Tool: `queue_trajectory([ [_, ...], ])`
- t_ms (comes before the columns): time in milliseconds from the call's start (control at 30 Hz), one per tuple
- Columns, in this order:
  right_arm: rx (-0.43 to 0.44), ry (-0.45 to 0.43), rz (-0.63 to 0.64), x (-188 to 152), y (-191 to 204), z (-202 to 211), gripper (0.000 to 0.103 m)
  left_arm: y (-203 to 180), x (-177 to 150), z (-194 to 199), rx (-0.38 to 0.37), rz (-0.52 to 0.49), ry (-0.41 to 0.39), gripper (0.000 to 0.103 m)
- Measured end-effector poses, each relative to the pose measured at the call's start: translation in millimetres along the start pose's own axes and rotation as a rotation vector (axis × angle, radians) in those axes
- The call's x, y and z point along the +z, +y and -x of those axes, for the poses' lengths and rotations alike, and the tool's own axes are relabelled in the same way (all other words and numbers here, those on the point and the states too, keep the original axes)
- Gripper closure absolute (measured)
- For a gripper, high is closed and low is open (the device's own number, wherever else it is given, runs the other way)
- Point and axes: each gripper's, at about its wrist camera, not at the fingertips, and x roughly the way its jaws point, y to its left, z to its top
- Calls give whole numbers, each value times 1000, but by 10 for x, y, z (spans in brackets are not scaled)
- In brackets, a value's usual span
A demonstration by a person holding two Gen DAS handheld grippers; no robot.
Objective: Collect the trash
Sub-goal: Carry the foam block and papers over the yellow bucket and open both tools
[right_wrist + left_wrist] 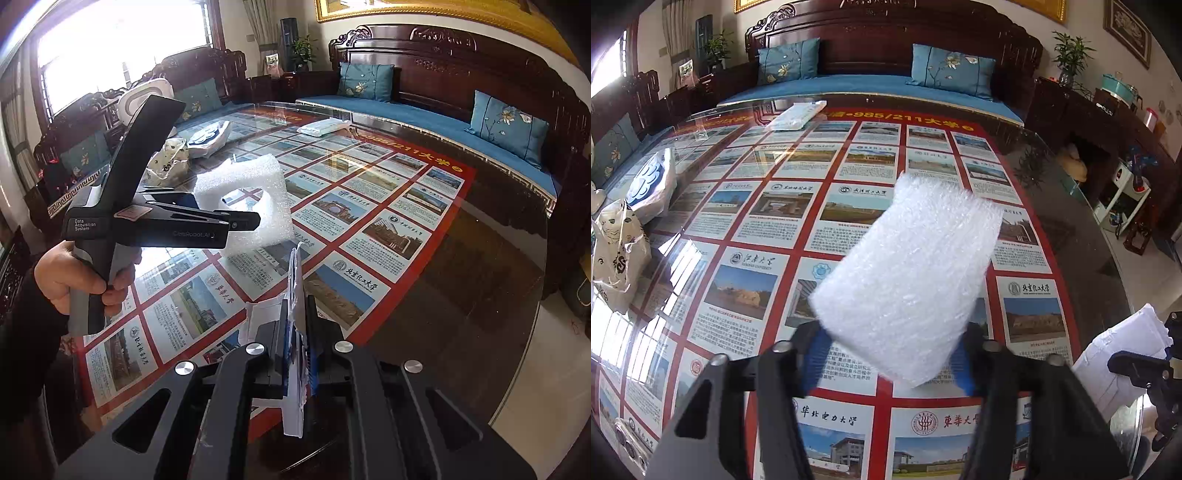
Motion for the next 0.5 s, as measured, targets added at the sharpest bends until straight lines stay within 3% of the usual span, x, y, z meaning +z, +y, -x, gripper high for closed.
queue_trajectory([
  [500,19,-24,21,-5,247,276,95,-229,-509,911,54,-36,-96,57],
])
